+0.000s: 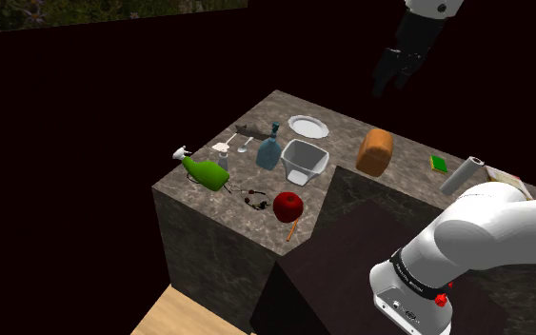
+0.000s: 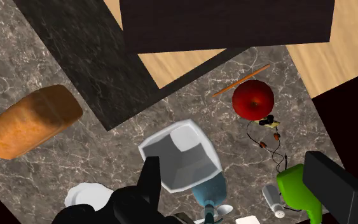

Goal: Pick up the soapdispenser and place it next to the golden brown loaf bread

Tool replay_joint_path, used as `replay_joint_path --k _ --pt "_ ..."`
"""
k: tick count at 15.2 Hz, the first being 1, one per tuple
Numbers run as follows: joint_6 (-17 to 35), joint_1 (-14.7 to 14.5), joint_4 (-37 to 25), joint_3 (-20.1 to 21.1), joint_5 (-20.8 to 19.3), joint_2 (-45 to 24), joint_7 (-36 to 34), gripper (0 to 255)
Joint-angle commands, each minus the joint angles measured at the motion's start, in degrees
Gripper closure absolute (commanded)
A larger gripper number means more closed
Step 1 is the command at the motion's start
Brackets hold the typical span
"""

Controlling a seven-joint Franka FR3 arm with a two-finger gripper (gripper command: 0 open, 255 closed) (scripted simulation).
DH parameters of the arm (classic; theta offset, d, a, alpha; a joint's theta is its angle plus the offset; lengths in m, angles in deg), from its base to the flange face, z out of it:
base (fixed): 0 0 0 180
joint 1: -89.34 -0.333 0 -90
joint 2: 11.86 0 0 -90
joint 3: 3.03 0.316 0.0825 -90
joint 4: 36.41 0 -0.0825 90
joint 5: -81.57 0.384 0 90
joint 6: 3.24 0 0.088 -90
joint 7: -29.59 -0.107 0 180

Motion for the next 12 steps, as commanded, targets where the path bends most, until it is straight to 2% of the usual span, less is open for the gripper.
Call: replay_joint_path --k 1,12 --pt "0.0 0.0 0.0 0.0 0.0 0.0 0.0 0" --pt "18.4 0.0 -0.7 -3.0 0.8 -19.2 2.4 0"
